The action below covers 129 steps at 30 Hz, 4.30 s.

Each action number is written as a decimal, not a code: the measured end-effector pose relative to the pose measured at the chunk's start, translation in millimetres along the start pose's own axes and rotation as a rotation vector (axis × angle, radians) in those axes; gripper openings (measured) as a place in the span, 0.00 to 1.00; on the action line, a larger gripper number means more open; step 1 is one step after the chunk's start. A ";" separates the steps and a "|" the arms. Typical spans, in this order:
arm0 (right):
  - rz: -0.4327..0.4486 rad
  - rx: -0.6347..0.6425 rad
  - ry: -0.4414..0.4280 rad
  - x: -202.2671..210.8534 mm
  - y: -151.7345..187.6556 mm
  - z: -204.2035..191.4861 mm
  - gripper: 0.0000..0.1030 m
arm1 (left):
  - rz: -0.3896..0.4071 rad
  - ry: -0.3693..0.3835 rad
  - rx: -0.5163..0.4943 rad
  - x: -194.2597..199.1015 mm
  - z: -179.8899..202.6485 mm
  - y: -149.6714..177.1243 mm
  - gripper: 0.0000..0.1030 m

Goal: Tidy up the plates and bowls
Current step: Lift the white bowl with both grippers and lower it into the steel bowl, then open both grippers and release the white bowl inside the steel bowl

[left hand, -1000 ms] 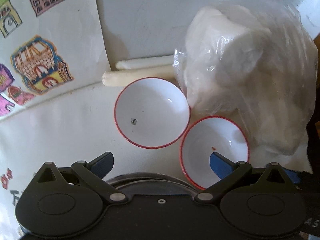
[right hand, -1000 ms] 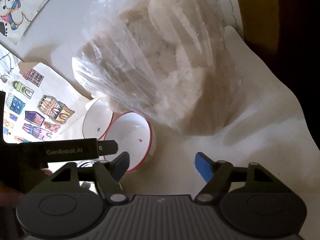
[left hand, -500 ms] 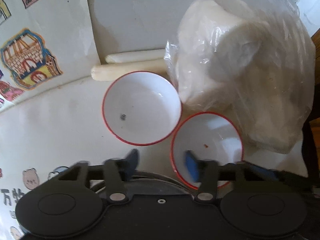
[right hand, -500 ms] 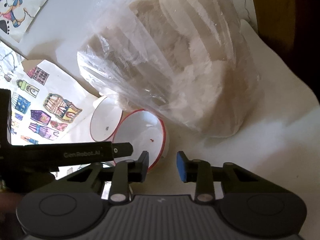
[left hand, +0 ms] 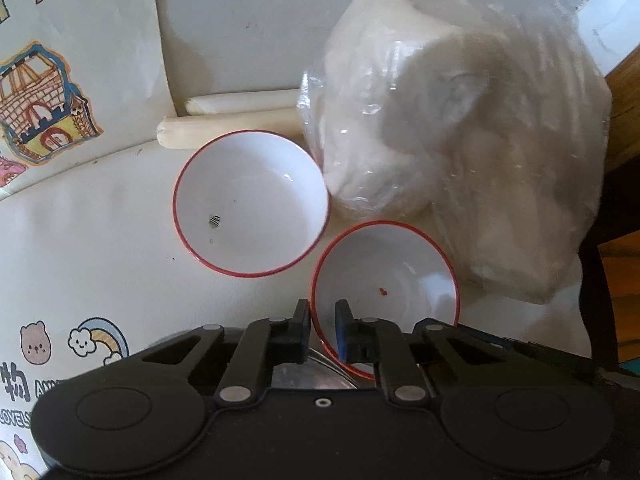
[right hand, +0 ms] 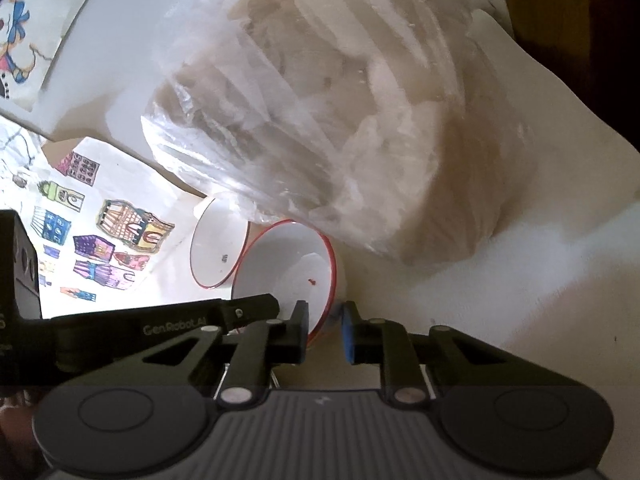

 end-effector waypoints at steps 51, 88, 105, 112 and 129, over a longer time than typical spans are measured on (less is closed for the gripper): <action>0.059 0.015 0.097 98.6 143.2 17.6 0.20 | -0.002 0.163 -0.239 42.0 69.3 131.9 0.12; -0.023 0.037 0.117 82.4 144.4 22.9 0.20 | -0.086 0.124 -0.190 19.0 63.9 142.1 0.12; -0.035 0.033 0.116 74.9 143.9 25.7 0.20 | -0.098 0.109 -0.175 11.9 62.5 140.4 0.14; -0.035 0.026 0.110 74.1 143.0 27.9 0.20 | -0.099 0.110 -0.172 11.6 62.5 140.1 0.15; -0.023 0.019 0.107 76.9 144.5 27.4 0.22 | -0.115 0.121 -0.184 10.2 64.2 138.8 0.21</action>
Point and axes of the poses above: each gripper's, at about its wrist camera, not at the fingertips, and x roughly against the way its jaws point, z to its right, y to its underside, the point moved 8 cm from there along -x, roughly the way its jaws point, and after that the axes turned 15 degrees about -z, right-handed, at the moved point
